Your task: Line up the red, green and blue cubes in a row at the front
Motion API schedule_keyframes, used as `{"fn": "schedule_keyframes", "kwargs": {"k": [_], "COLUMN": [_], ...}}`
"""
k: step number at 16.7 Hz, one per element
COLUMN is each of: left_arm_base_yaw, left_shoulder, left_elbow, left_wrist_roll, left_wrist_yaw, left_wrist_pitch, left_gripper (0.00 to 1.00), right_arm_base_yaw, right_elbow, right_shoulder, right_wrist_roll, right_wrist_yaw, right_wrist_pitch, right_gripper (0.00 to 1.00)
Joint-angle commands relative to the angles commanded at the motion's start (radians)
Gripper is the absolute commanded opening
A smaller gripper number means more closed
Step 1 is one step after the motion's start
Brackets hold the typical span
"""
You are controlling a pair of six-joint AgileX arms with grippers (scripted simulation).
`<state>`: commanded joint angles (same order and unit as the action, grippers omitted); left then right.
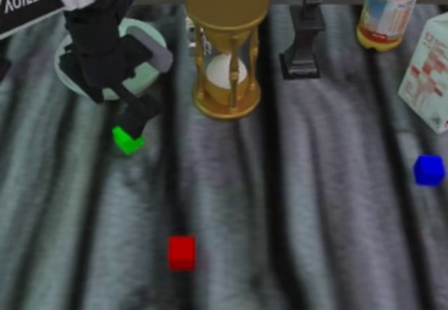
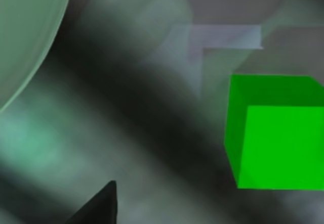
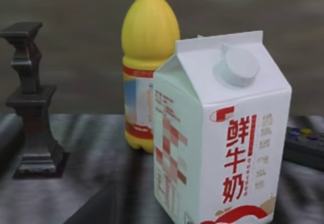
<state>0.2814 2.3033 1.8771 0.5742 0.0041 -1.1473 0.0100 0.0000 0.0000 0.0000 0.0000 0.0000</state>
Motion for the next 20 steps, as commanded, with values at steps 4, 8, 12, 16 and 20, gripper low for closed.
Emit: {"fn": "schedule_keyframes", "kwargs": {"k": [4, 8, 12, 16, 20], "left_arm_base_yaw": [0.000, 0.001, 0.001, 0.001, 0.001], "left_shoulder": [0.046, 0.060, 0.060, 0.060, 0.060], "left_elbow": [-0.102, -0.128, -0.128, -0.128, -0.128], "left_wrist_roll": [0.000, 0.000, 0.000, 0.000, 0.000], "left_wrist_yaw": [0.000, 0.001, 0.001, 0.001, 0.001], "left_wrist_pitch": [0.158, 0.192, 0.192, 0.192, 0.192], "left_gripper": [1.00, 1.00, 0.85, 0.55, 0.25], "right_arm_base_yaw": [0.000, 0.000, 0.000, 0.000, 0.000], "right_elbow": [0.000, 0.000, 0.000, 0.000, 0.000], "right_shoulder": [0.000, 0.000, 0.000, 0.000, 0.000], "right_wrist_roll": [0.000, 0.000, 0.000, 0.000, 0.000], "right_wrist_yaw": [0.000, 0.000, 0.000, 0.000, 0.000], "right_wrist_pitch": [0.000, 0.000, 0.000, 0.000, 0.000], "right_gripper": [1.00, 1.00, 1.00, 1.00, 1.00]}}
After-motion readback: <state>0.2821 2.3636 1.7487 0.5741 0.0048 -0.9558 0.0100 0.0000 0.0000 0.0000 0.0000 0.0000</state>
